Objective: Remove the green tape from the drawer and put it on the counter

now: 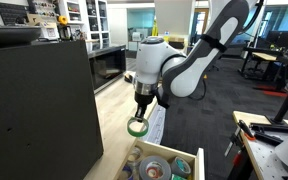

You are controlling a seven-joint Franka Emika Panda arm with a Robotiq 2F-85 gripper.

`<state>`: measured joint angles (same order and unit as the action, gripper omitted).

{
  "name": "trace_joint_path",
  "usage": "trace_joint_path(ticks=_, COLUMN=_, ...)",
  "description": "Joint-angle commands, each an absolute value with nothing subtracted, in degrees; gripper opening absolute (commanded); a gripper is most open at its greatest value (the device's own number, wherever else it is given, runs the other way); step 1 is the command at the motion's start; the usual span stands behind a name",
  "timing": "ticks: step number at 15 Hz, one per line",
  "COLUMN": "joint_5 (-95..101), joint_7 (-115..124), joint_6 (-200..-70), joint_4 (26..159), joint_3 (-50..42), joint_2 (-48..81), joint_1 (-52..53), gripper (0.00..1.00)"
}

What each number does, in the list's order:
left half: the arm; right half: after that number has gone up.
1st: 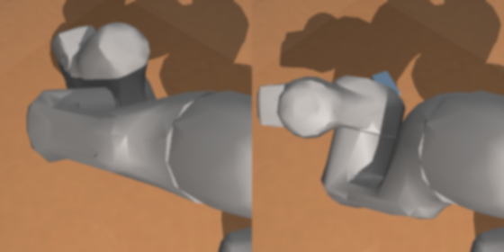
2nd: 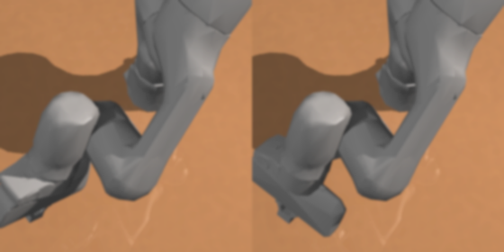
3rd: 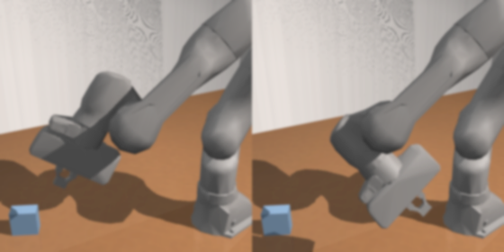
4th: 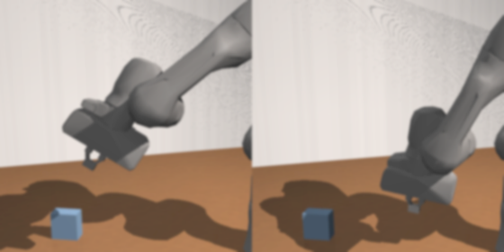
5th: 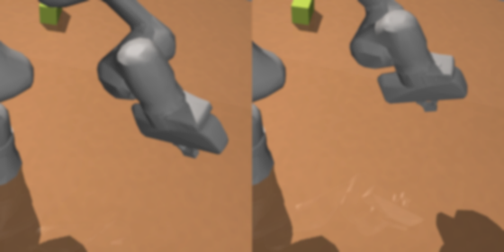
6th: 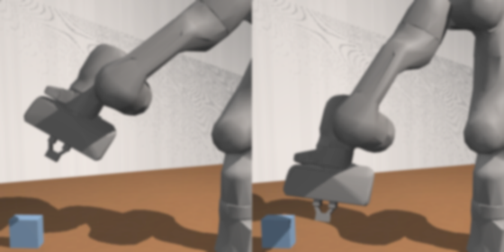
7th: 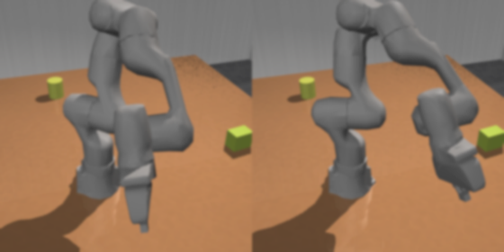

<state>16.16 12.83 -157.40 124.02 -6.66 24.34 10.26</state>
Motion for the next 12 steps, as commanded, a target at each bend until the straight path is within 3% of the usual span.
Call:
trace_joint_path(ticks=1, joint_5=12.5, joint_7=9.9, joint_6=-150.6, joint_4=113.4, joint_3=-4.1, joint_2=28.6, joint_1=9.1, gripper=0.07)
trace_joint_path(ticks=12, joint_5=12.2, joint_7=9.3, joint_6=-144.8, joint_4=103.0, joint_3=-4.5, joint_2=33.9, joint_1=7.7, gripper=0.06)
